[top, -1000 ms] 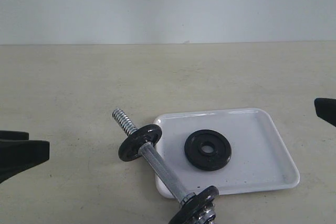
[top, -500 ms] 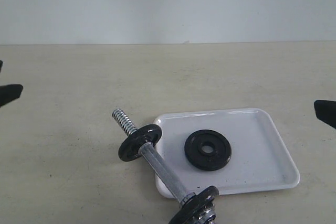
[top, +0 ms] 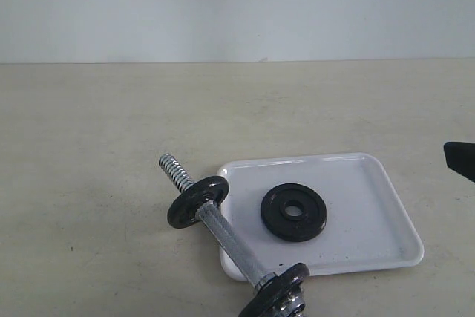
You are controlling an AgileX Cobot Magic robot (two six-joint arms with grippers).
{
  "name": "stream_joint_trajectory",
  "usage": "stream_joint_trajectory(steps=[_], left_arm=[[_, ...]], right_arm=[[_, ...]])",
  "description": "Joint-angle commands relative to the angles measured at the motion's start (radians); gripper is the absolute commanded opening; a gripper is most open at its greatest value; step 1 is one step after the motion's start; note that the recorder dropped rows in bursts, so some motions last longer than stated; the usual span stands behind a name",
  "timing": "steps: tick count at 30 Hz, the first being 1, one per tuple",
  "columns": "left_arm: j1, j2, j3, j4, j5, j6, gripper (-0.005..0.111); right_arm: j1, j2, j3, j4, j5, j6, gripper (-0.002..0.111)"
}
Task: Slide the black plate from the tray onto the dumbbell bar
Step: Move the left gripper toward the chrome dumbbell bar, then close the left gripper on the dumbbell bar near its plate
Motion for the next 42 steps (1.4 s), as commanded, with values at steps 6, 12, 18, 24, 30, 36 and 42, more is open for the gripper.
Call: stream_joint_trajectory(steps=[6, 12, 18, 24, 30, 36, 42], left_arm=[[-0.005, 0.001, -0.006, 0.621, 0.215, 0.482, 0.035], [-0.005, 0.051, -0.006, 0.474, 0.448, 0.437, 0.035], [-0.047, 0.214, -0.006, 0.276, 0.639, 0.115, 0.038], [-0.185, 0.426, -0.006, 0.314, 0.595, -0.154, 0.038], [-0.381, 0.627, -0.006, 0.202, 0.463, -0.193, 0.038], [-0.556, 0.787, -0.062, -0.013, 0.390, -0.092, 0.038], [-0.664, 0.899, -0.161, -0.013, 0.298, -0.220, 0.046]], right_arm=[[0.001, 0.002, -0.003, 0.033, -0.003, -0.002, 0.039], [0.001, 0.002, -0.003, 0.050, -0.012, -0.004, 0.039], [0.001, 0.002, -0.003, 0.052, -0.010, -0.004, 0.039], [0.001, 0.002, -0.003, 0.052, -0.010, -0.004, 0.039], [0.001, 0.004, -0.003, 0.052, -0.010, -0.004, 0.039], [0.001, 0.007, -0.003, 0.052, -0.012, -0.004, 0.039], [0.001, 0.007, -0.003, 0.052, -0.012, -0.004, 0.039]])
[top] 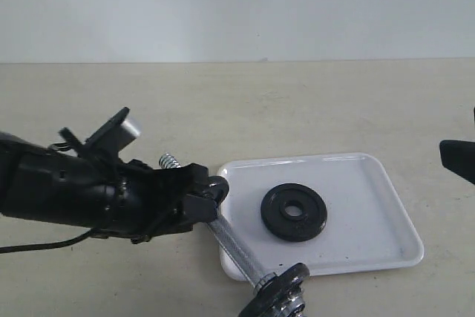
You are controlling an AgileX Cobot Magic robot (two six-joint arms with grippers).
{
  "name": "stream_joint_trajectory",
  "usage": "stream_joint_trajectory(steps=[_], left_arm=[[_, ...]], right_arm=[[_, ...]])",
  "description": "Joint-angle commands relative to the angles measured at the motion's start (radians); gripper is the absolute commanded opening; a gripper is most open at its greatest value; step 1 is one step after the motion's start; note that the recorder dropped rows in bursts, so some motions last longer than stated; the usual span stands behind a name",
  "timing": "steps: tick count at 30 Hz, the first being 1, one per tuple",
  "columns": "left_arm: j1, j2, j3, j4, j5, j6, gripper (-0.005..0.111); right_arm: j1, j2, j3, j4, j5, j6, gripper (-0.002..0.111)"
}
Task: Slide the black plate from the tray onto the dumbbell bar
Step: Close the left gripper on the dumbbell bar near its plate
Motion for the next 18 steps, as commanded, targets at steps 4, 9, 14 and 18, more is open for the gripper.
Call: stream_joint_trajectory(steps=[4, 9, 14, 18], left_arm=[[-0.085, 0.113, -0.096, -0.021, -0.097, -0.123, 0.050], [-0.085, 0.150, -0.105, -0.021, -0.111, -0.157, 0.050], [-0.085, 0.180, -0.107, -0.021, -0.178, -0.196, 0.050], [-0.085, 0.180, -0.130, -0.021, -0.236, -0.177, 0.050]], right_arm=[[0.001, 0.004, -0.003, 0.005, -0.008, -0.004, 0.039], [0.001, 0.004, -0.003, 0.005, -0.010, -0.004, 0.039], [0.001, 0.004, -0.003, 0.005, -0.010, -0.004, 0.039], [0.001, 0.004, -0.003, 0.005, -0.012, -0.004, 0.039]])
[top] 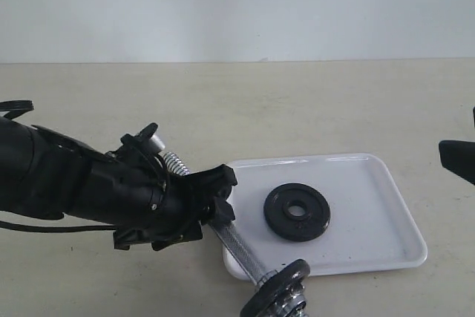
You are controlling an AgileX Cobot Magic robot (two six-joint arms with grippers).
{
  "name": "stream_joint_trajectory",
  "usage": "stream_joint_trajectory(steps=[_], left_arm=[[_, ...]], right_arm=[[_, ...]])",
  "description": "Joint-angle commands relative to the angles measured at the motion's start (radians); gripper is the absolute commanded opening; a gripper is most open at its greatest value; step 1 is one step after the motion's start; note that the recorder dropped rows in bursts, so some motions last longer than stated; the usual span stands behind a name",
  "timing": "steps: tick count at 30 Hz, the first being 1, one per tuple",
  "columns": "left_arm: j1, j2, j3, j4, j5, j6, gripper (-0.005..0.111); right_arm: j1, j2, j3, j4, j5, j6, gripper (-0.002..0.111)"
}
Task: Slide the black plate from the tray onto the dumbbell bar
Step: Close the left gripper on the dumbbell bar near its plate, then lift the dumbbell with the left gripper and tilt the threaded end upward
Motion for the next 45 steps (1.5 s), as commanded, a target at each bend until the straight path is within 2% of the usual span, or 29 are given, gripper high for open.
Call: stream_joint_trajectory(steps=[1, 8, 13, 14, 17, 20, 23, 31, 45], left_arm=[[-0.002, 0.007, -0.024, 0.001, -0.088, 0.040, 0.050], [-0.002, 0.007, -0.040, 0.176, -0.158, 0.146, 0.044], [-0.002, 0.007, -0.040, 0.492, -0.162, 0.183, 0.037], [-0.002, 0.007, -0.040, 0.515, -0.162, 0.183, 0.037], [-0.002, 0.007, -0.040, 0.520, -0.148, 0.183, 0.037], [-0.002, 0.007, -0.040, 0.506, -0.074, 0.068, 0.037], [-0.002, 0.007, -0.040, 0.510, -0.028, 0.025, 0.037], [0.001, 0.007, 0.048, 0.749, -0.065, 0.025, 0.037], [0.001, 0.007, 0.059, 0.755, -0.133, 0.025, 0.037]], right_arm=[[0.001, 0.002, -0.003, 0.004, -0.012, -0.004, 0.039], [0.001, 0.002, -0.003, 0.004, -0.012, -0.004, 0.039], [0.001, 0.002, -0.003, 0.006, -0.014, -0.004, 0.039], [0.001, 0.002, -0.003, 0.006, -0.014, -0.004, 0.039], [0.001, 0.002, -0.003, 0.006, -0.016, -0.004, 0.039], [0.001, 0.002, 0.020, 0.006, -0.049, -0.004, 0.039], [0.001, 0.002, 0.024, 0.006, -0.051, -0.006, 0.039], [0.001, 0.002, 0.024, 0.006, -0.049, -0.009, 0.039], [0.001, 0.002, 0.024, 0.006, -0.049, -0.009, 0.039]])
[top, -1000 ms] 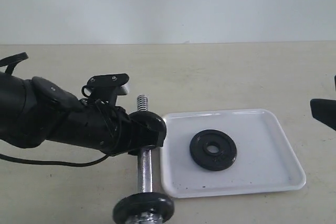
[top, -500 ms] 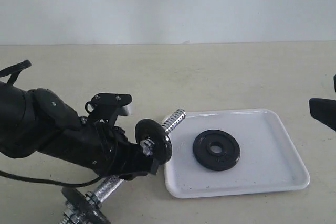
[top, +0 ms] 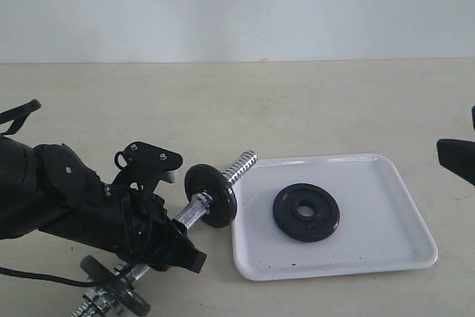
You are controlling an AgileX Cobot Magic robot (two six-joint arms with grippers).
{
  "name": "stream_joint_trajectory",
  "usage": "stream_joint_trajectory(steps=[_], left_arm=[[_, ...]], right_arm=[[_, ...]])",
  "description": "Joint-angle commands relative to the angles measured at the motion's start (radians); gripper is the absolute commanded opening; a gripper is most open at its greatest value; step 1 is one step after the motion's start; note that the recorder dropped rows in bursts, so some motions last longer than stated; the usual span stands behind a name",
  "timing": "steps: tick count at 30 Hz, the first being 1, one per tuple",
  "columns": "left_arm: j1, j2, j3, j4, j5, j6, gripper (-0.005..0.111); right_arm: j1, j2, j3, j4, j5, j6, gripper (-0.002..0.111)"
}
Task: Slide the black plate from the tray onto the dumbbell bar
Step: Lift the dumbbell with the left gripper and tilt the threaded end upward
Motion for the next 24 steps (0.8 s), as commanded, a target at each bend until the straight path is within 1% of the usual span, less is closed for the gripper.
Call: stream_joint_trajectory(steps=[1, 11, 13, 15, 17, 24], left_arm=[[0.001, 0.000, -0.001, 0.001, -0.016, -0.008, 0.037], [0.001, 0.000, -0.034, -0.020, -0.015, -0.008, 0.036], [0.001, 0.000, -0.035, -0.022, -0.007, -0.008, 0.031], [0.001, 0.000, -0.037, -0.022, 0.004, -0.008, 0.020], [0.001, 0.000, -0.037, -0.022, 0.023, -0.008, 0.005], [0.001, -0.006, -0.037, -0.021, 0.056, -0.031, 0.004]], right_arm=[[0.001, 0.000, 0.004, 0.003, -0.009, -0.006, 0.039], [0.001, 0.000, 0.004, 0.003, -0.009, -0.006, 0.039], [0.001, 0.000, 0.004, 0.003, -0.009, -0.006, 0.039], [0.001, 0.000, 0.004, 0.003, -0.009, -0.009, 0.039], [0.001, 0.000, 0.004, 0.003, -0.009, -0.009, 0.039], [0.001, 0.000, 0.004, 0.003, -0.003, -0.008, 0.039]])
